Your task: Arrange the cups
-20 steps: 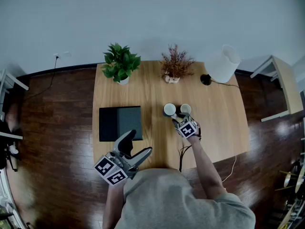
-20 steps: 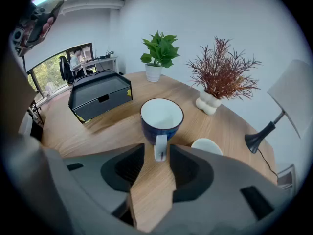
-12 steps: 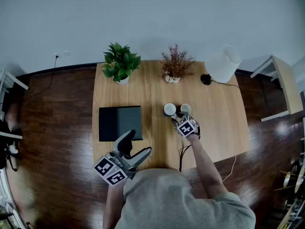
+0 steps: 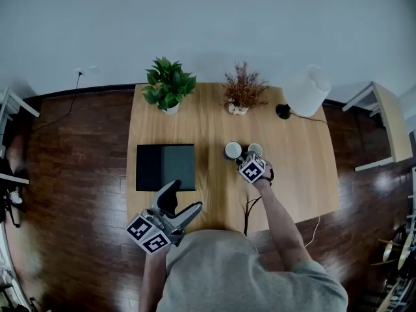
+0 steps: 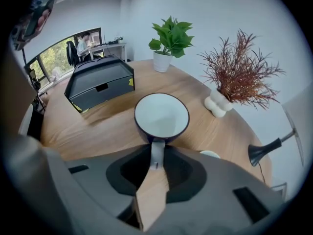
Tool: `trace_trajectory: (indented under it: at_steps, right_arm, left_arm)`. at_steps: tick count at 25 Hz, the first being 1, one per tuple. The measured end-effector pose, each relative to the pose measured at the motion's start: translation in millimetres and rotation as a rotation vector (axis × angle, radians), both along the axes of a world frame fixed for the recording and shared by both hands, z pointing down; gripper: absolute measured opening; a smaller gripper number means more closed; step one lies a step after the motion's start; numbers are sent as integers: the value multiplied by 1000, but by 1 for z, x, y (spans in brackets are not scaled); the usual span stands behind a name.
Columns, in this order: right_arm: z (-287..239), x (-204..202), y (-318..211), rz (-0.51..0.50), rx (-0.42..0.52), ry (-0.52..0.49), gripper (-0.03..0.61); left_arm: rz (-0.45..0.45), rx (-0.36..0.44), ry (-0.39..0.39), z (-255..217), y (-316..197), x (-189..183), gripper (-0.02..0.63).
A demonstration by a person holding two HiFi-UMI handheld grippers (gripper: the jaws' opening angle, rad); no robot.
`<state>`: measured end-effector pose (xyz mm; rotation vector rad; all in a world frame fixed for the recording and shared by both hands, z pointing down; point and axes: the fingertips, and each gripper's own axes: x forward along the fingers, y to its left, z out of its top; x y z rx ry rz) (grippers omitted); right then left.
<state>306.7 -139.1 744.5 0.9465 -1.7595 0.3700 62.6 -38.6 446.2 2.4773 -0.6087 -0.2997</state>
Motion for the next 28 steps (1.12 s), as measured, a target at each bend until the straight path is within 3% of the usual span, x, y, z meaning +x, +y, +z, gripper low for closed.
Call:
trace_trajectory:
  at_steps: [7, 12, 18, 22, 28]
  right_arm:
    - [-25, -29, -5, -33, 40, -84, 87]
    - [-84, -123, -38, -273, 112, -153, 87]
    - [-102, -272, -54, -571, 63, -177, 87]
    - [-88, -324, -66, -648, 50, -146, 87]
    - [-77, -350, -69, -678, 16, -141, 87]
  left_arm:
    - [-60, -54, -5, 23, 9, -28, 390]
    - [-134, -87, 23, 35, 12, -49, 390]
    - [-215, -93, 56, 40, 18, -79, 390]
    - [-264, -95, 70, 41, 22, -98, 390]
    - [-319, -102, 82, 45, 27, -120, 390]
